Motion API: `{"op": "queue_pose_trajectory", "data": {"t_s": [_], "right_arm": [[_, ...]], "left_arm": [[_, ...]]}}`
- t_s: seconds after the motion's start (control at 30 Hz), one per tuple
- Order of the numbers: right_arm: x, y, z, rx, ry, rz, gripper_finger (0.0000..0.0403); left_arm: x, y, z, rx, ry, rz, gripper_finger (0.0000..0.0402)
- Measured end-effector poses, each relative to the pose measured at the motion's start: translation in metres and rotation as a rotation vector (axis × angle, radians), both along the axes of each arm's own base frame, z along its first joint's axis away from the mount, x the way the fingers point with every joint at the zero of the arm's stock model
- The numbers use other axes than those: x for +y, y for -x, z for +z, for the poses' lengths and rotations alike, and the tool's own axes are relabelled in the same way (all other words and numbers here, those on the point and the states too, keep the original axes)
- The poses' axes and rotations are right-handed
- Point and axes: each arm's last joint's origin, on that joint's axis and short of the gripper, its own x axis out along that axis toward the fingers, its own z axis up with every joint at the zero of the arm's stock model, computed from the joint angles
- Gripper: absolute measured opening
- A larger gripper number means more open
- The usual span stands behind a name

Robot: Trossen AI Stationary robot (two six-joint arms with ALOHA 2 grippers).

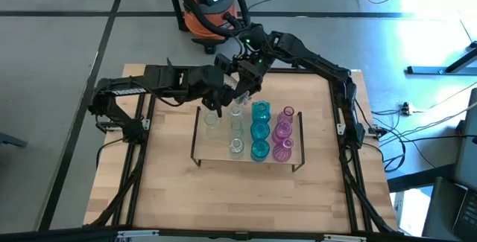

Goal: Sort vases onto shelf
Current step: Put the transparent vase on the shelf

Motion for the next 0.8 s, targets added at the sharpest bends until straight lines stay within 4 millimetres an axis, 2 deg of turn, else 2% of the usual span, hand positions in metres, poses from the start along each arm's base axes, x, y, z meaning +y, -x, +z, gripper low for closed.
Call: {"op": "queue_pose_trajectory", "data": {"t_s": [0.43,0.8], "right_arm": [[-0.0008,-0.0006,-0.0022,0.024,0.025,-0.031,0.0198],[-0.0011,-0.0011,-0.0026,0.028,0.041,-0.046,0.0198]], "left_arm": [[-0.0056,0.0021,-0.0005,0.011,-0.050,0.069,0.0266],[-0.0093,0.0031,-0.0009,0.005,-0.049,0.090,0.0258]]}}
